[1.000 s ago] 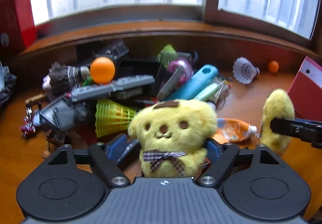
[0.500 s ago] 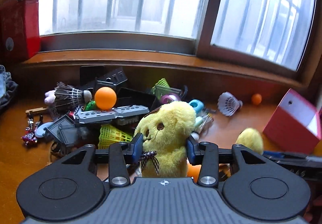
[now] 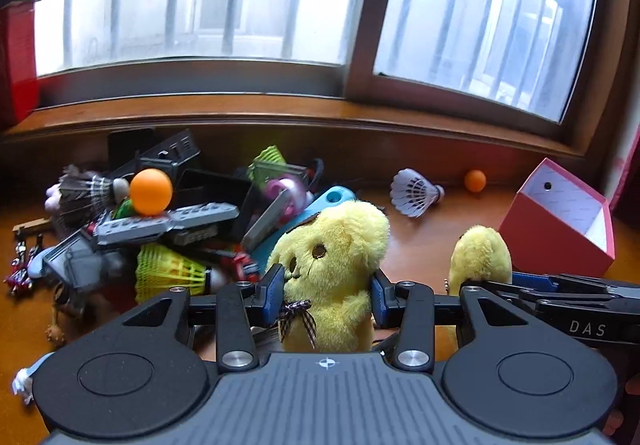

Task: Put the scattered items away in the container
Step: 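Carry both plush toys toward the pink-red box with both grippers, then lower both plush toys into the pink-red box and open both grippers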

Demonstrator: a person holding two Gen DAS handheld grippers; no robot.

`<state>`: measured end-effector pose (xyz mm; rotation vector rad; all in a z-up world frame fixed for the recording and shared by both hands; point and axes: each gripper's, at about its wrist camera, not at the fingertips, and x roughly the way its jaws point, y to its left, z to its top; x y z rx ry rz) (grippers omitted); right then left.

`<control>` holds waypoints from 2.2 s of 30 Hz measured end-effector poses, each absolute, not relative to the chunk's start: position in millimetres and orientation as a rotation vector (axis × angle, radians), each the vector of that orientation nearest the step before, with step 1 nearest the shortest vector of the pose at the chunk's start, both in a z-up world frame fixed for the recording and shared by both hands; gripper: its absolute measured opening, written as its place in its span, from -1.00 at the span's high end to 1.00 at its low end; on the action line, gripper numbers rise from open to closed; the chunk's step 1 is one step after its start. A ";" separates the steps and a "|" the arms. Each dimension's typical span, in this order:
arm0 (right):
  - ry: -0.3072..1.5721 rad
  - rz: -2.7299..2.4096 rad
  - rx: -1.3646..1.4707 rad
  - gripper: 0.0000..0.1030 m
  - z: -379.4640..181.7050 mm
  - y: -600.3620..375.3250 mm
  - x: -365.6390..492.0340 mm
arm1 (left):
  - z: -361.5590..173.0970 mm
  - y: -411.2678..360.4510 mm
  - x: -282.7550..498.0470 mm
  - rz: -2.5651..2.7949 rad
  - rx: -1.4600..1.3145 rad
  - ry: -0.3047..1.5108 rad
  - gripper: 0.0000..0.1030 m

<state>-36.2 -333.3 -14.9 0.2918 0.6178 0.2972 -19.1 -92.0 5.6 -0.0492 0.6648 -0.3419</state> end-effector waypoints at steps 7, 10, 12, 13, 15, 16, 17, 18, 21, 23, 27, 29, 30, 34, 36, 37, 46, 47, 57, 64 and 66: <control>0.594 0.293 0.305 -0.18 -3.3 -357.2 -44.0 | 12.9 -116.2 -21.0 -0.377 -0.046 0.658 0.16; 0.580 0.300 0.300 -0.18 2.1 -366.9 -47.2 | 14.9 -128.6 -21.3 -0.385 -0.047 0.662 0.16; 0.571 0.306 0.303 -0.18 5.7 -373.8 -49.2 | 16.6 -137.8 -22.0 -0.388 -0.045 0.661 0.16; 0.565 0.312 0.305 -0.18 7.8 -377.9 -50.3 | 17.7 -142.5 -22.0 -0.390 -0.045 0.661 0.16; 0.552 0.322 0.307 -0.18 12.2 -386.4 -52.4 | 20.8 -152.5 -21.2 -0.396 -0.047 0.660 0.16; 0.543 0.326 0.308 -0.18 14.8 -391.3 -53.1 | 22.7 -158.1 -20.6 -0.399 -0.047 0.658 0.16; 0.533 0.328 0.310 -0.18 18.1 -397.4 -53.3 | 25.0 -164.2 -19.9 -0.402 -0.045 0.654 0.16; 0.523 0.330 0.311 -0.18 21.4 -403.7 -53.4 | 27.2 -171.0 -19.1 -0.404 -0.042 0.648 0.16; 0.490 0.327 0.318 -0.18 31.6 -427.0 -52.8 | 33.9 -193.3 -16.2 -0.423 -0.043 0.627 0.16; 0.466 0.318 0.317 -0.18 37.4 -445.3 -51.5 | 38.7 -210.0 -14.4 -0.441 -0.047 0.613 0.16; 0.432 0.291 0.326 -0.18 45.4 -485.9 -48.8 | 46.8 -247.4 -10.6 -0.475 -0.060 0.590 0.16; 0.419 0.274 0.328 -0.18 47.1 -507.8 -46.7 | 49.3 -267.5 -7.8 -0.501 -0.072 0.582 0.16; 0.413 0.262 0.325 -0.18 47.1 -518.2 -45.3 | 50.0 -279.2 -5.7 -0.513 -0.073 0.580 0.16; 0.404 0.214 0.314 -0.18 41.4 -560.0 -32.2 | 48.6 -330.0 4.3 -0.566 -0.060 0.575 0.16; 0.397 0.190 0.306 -0.18 36.2 -580.4 -22.1 | 43.6 -356.2 8.9 -0.593 -0.058 0.582 0.16; 0.400 0.174 0.305 -0.18 33.7 -590.1 -15.8 | 39.9 -368.4 11.1 -0.606 -0.062 0.591 0.16; 0.436 0.047 0.355 -0.18 -1.0 -652.6 24.9 | 9.2 -440.5 31.9 -0.608 0.042 0.629 0.16; 0.445 0.046 0.362 -0.18 -3.7 -655.2 26.3 | 5.3 -444.2 32.8 -0.601 0.056 0.636 0.16; 0.495 0.085 0.411 -0.19 -28.8 -638.2 27.6 | -14.3 -431.9 48.2 -0.467 0.073 0.731 0.15; 0.495 0.167 0.363 -0.19 -33.9 -597.8 22.7 | -9.2 -404.9 42.3 -0.384 0.119 0.732 0.17; 0.499 0.195 0.358 -0.19 -34.2 -593.4 21.5 | -8.8 -396.0 42.5 -0.355 0.131 0.733 0.21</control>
